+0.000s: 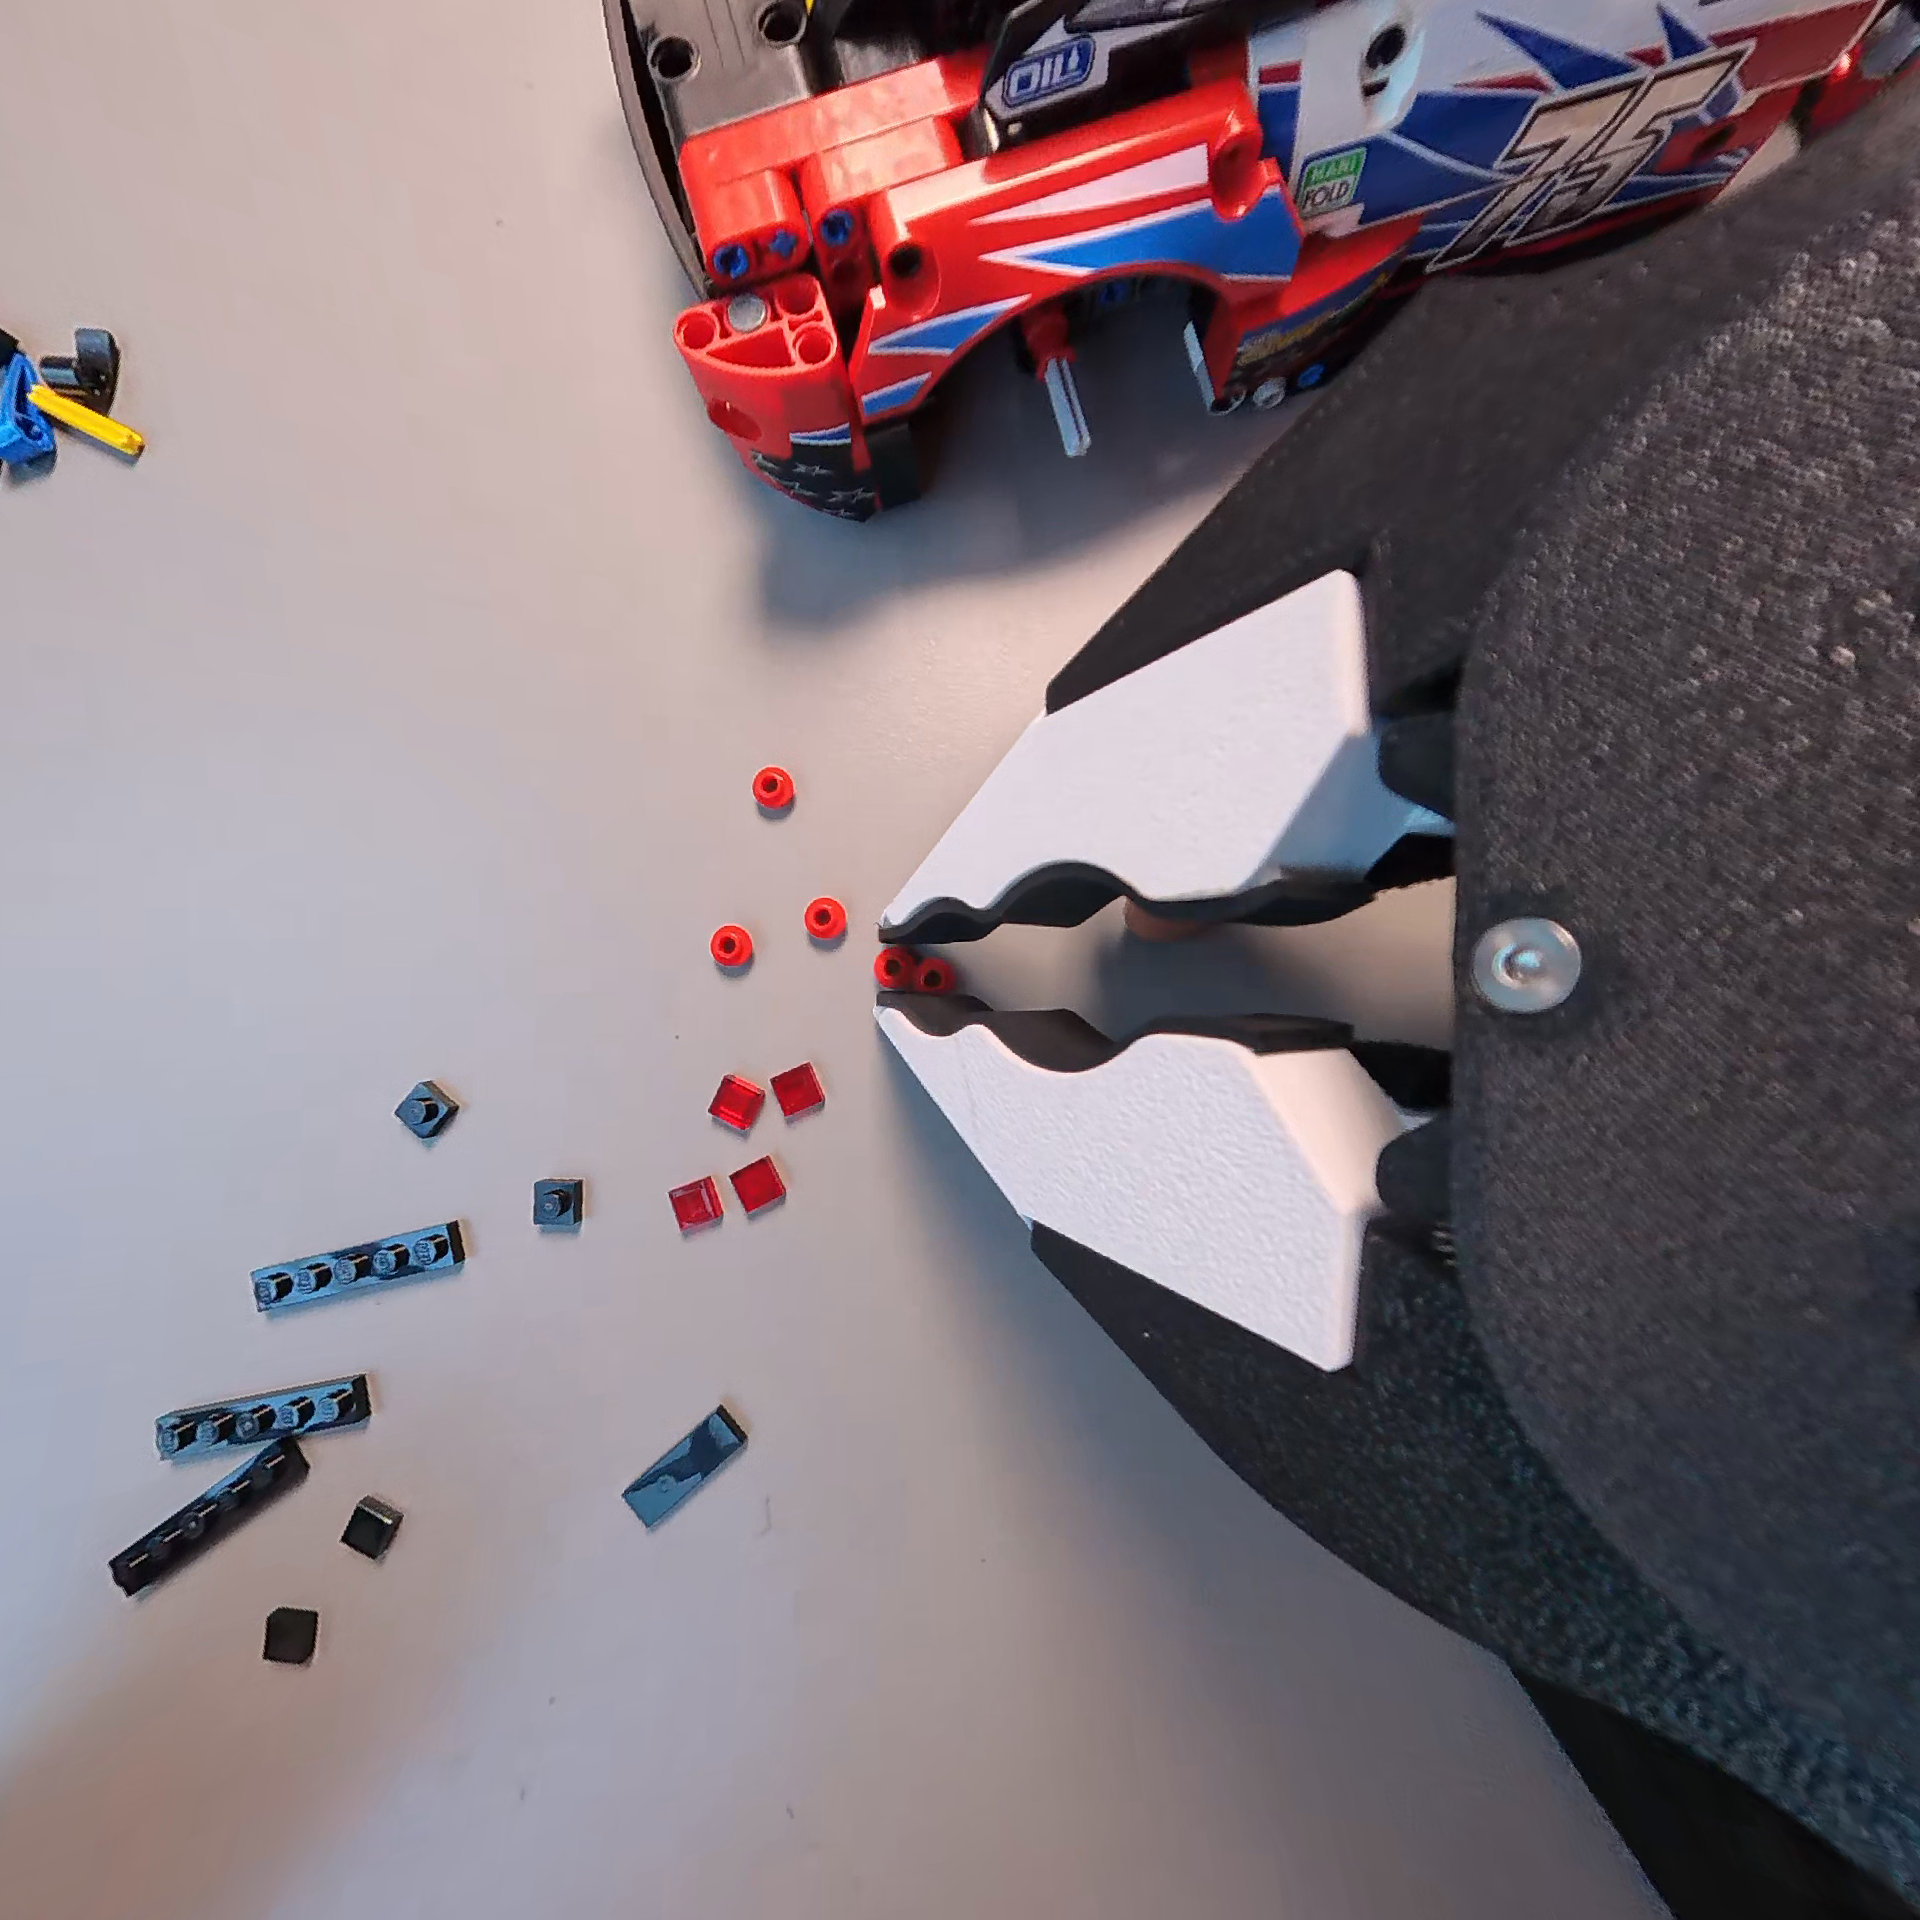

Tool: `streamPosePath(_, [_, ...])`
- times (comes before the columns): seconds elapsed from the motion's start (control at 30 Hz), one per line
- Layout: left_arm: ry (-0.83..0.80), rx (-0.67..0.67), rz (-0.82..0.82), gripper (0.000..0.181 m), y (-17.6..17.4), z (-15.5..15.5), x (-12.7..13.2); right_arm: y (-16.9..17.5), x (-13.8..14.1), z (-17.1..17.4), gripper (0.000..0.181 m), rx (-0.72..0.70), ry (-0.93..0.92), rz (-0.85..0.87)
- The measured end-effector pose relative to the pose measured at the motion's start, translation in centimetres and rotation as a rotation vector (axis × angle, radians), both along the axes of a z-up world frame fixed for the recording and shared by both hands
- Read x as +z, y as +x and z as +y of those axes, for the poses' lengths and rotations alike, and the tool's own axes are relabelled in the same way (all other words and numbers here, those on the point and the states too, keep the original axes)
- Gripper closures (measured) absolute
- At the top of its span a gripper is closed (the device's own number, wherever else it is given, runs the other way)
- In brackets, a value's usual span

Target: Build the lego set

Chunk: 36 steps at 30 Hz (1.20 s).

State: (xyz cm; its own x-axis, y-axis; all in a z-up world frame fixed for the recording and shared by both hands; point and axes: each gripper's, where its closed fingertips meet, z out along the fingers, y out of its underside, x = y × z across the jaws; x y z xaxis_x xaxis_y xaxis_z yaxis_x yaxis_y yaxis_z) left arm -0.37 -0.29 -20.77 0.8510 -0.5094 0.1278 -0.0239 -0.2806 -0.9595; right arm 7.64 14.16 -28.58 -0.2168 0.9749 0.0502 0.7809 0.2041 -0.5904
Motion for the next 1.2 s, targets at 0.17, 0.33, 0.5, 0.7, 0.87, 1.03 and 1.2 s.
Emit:
streamPosePath(0.17, [-0.002, 0.004, 0.004, 0.149, -0.1, 0.0, -0.1, -0.1, 0.0, 0.0, 0.176, 0.004, -0.005, 0.001])
streamPosePath(0.33, [-0.003, 0.011, 0.002, 0.149, -0.3, 0.1, -0.1, 1.3, 0.0, 1.3, 0.176, -0.028, 0.002, -0.008])
streamPosePath(0.5, [-0.004, 0.033, 0.003, 0.149, -0.7, 0.4, -0.3, 2.3, 0.0, 2.3, 0.175, -0.069, 0.003, 0.01])
streamPosePath(0.7, [0.03, 0.129, 0.053, 0.146, -2.8, 1.0, -0.4, -1.1, 6.5, 1.9, 0.159, -0.123, -0.042, 0.362])
streamPosePath(0.87, [0.037, 0.213, 0.117, 0.141, -4.7, 1.7, -0.9, -4.5, 13.0, -0.5, 0.153, -0.153, -0.118, 0.842])
streamPosePath(1.03, [-0.034, 0.204, 0.196, 0.15, -5.2, 1.7, -2.6, -5.0, 11.1, -2.5, 0.161, -0.104, -0.099, 0.845])
streamPosePath(1.2, [-0.182, 0.085, 0.267, 0.159, -4.1, 0.7, -5.3, -4.6, 10.0, -3.1, 0.166, -0.054, -0.031, 0.798])
